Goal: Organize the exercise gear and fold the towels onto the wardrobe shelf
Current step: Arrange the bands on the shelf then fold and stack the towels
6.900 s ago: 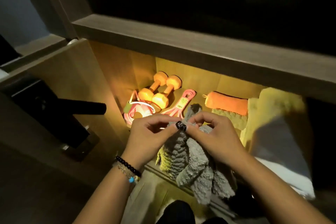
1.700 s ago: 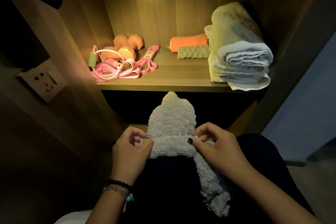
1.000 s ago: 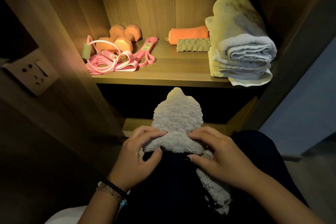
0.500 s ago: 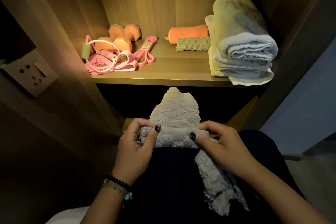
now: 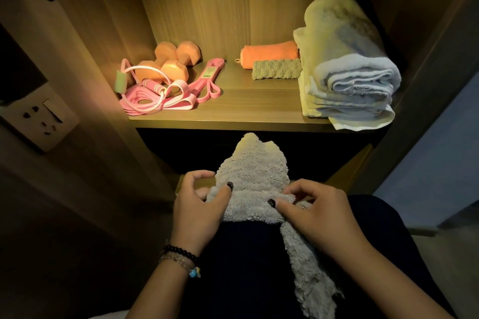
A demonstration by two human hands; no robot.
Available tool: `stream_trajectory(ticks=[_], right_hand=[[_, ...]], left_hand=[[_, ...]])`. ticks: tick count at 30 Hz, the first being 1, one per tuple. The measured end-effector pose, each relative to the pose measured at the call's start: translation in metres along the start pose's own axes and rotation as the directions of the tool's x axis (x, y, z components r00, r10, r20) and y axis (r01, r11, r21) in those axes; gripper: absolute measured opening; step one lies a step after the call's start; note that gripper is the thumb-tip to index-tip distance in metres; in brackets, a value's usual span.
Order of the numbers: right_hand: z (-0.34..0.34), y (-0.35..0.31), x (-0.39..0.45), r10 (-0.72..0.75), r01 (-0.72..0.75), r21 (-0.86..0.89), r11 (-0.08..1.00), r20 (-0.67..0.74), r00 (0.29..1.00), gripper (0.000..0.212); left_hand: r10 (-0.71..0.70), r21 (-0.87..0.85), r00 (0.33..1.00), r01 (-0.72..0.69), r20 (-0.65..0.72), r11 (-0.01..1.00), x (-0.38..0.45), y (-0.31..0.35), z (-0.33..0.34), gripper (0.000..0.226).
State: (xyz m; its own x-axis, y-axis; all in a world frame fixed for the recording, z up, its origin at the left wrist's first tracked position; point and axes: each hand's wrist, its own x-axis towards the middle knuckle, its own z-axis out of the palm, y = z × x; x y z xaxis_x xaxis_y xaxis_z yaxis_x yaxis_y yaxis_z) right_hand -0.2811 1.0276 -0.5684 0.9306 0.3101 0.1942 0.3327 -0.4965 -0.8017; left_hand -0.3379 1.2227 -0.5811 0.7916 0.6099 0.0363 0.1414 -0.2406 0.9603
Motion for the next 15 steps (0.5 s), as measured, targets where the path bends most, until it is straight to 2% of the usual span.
stream_trajectory(ticks=[2,3,5,6,8,10,11,13,15], right_hand=[[-0.002,0.0,-0.002,-0.128,0.126,-0.082,0.989,-0.019,0.992,0.01],[-0.002,0.0,-0.004,-0.2,0.198,-0.114,0.974,-0.011,0.98,0.012],[-0.001,-0.002,-0.008,-0.333,0.338,-0.178,0.924,0.054,0.941,0.016],[0.0,-0.002,-0.009,-0.379,0.392,-0.218,0.894,0.102,0.92,0.018],[-0.001,-0.001,-0.008,-0.4,0.436,-0.269,0.859,0.179,0.899,0.022],[-0.004,0.001,-0.007,-0.354,0.401,-0.213,0.891,0.226,0.908,0.029],[-0.006,0.002,-0.007,-0.322,0.367,-0.161,0.916,0.249,0.914,0.031],[-0.01,0.005,-0.008,-0.265,0.308,-0.095,0.947,0.317,0.911,0.041],[-0.013,0.008,-0.007,-0.229,0.285,-0.105,0.953,0.368,0.901,0.051]], left_hand=[[0.127,0.061,0.99,-0.123,-0.058,0.991,-0.003,0.0,-0.003,0.033],[0.253,0.115,0.966,-0.247,-0.046,0.962,-0.003,0.001,-0.006,0.032],[0.514,0.217,0.855,-0.515,0.064,0.83,0.0,0.002,-0.009,0.026],[0.593,0.239,0.793,-0.609,0.142,0.756,0.002,0.003,-0.01,0.024],[0.66,0.263,0.701,-0.713,0.268,0.65,0.007,0.004,-0.012,0.027],[0.694,0.261,0.657,-0.754,0.296,0.603,0.007,0.003,-0.015,0.029],[0.697,0.229,0.658,-0.753,0.286,0.617,0.006,0.001,-0.017,0.029],[0.657,0.133,0.693,-0.711,0.297,0.69,0.001,-0.005,-0.023,0.028],[0.567,0.052,0.735,-0.626,0.371,0.778,-0.004,-0.008,-0.028,0.033]])
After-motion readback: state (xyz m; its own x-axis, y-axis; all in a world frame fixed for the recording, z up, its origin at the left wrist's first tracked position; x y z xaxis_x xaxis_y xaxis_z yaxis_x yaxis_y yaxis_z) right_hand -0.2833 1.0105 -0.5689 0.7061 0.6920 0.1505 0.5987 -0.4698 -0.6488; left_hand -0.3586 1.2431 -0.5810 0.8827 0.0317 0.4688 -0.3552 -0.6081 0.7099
